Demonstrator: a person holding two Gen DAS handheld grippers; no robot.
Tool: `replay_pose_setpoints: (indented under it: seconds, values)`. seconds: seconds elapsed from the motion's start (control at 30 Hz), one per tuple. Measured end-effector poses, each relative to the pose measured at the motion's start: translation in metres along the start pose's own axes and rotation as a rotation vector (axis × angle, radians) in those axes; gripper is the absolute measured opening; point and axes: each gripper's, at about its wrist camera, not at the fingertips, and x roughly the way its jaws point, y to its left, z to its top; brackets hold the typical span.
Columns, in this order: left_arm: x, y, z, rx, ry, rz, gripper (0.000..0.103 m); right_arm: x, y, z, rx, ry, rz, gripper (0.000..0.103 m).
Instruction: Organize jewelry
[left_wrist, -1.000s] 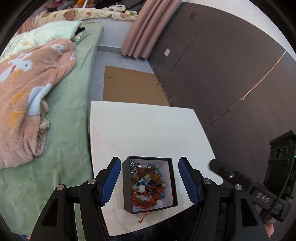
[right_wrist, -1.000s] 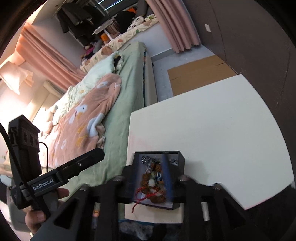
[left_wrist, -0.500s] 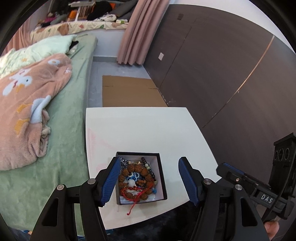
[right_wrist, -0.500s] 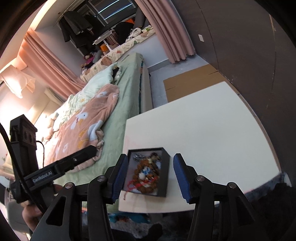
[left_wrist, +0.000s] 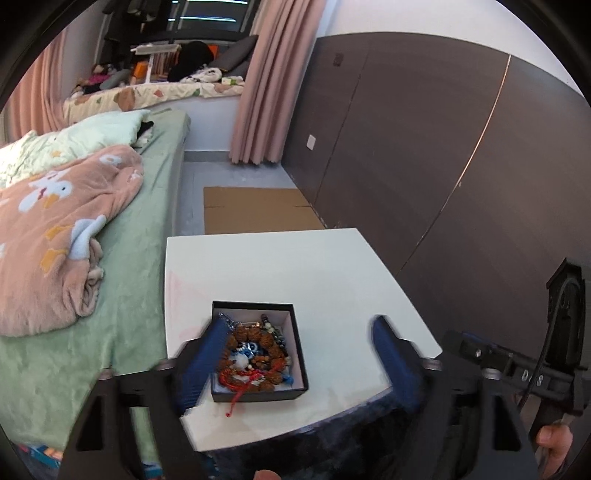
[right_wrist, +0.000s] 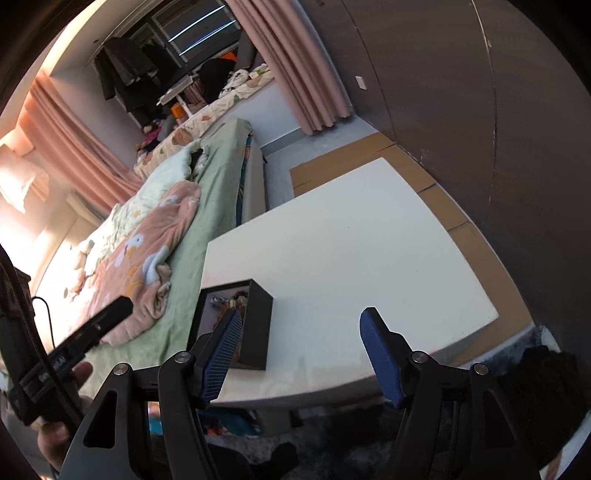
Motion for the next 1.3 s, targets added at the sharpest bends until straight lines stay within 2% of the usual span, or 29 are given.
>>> replay_pose_setpoints:
  seconds: [0.03, 0.07, 0.17, 0.27, 0.37, 0.47, 0.57, 0.63, 0.77, 1.0, 1.3]
  values:
    - [-0.003, -0.002, -0.002, 0.005, -0.008, 0.005, 0.091, -0.002, 0.003, -0.003, -0.020, 0.000, -0.007, 0.080]
    - [-0.006, -0.004, -0.005, 0.014, -0.020, 0.014, 0.091, -0.003, 0.005, -0.004, -0.035, -0.002, -0.010, 0.083]
    - [-0.016, -0.011, -0.013, 0.044, -0.045, 0.046, 0.093, -0.006, 0.010, -0.010, -0.087, 0.003, -0.015, 0.083]
    - [-0.029, -0.018, -0.023, 0.075, -0.096, 0.061, 0.103, -0.004, 0.014, -0.020, -0.134, 0.030, -0.041, 0.085]
    - [-0.034, -0.021, -0.034, 0.109, -0.130, 0.093, 0.103, -0.004, 0.017, -0.030, -0.154, 0.045, -0.031, 0.088]
    - [-0.033, -0.016, -0.039, 0.089, -0.119, 0.092, 0.103, -0.008, 0.018, -0.036, -0.153, 0.026, -0.017, 0.092]
    - [-0.038, -0.007, -0.039, 0.045, -0.145, 0.109, 0.103, -0.013, 0.014, -0.040, -0.122, -0.003, -0.008, 0.095]
    - [-0.035, 0.001, -0.041, 0.009, -0.127, 0.111, 0.103, -0.017, 0.009, -0.042, -0.092, -0.020, 0.002, 0.096]
    - [-0.042, 0.008, -0.043, -0.025, -0.160, 0.124, 0.103, -0.025, 0.006, -0.042, -0.069, -0.074, -0.035, 0.103]
    - [-0.032, 0.014, -0.041, -0.042, -0.111, 0.138, 0.103, -0.025, -0.002, -0.040, -0.040, -0.081, -0.032, 0.103]
    - [-0.034, 0.013, -0.044, -0.027, -0.112, 0.145, 0.103, -0.029, 0.008, -0.045, -0.092, -0.114, -0.093, 0.103]
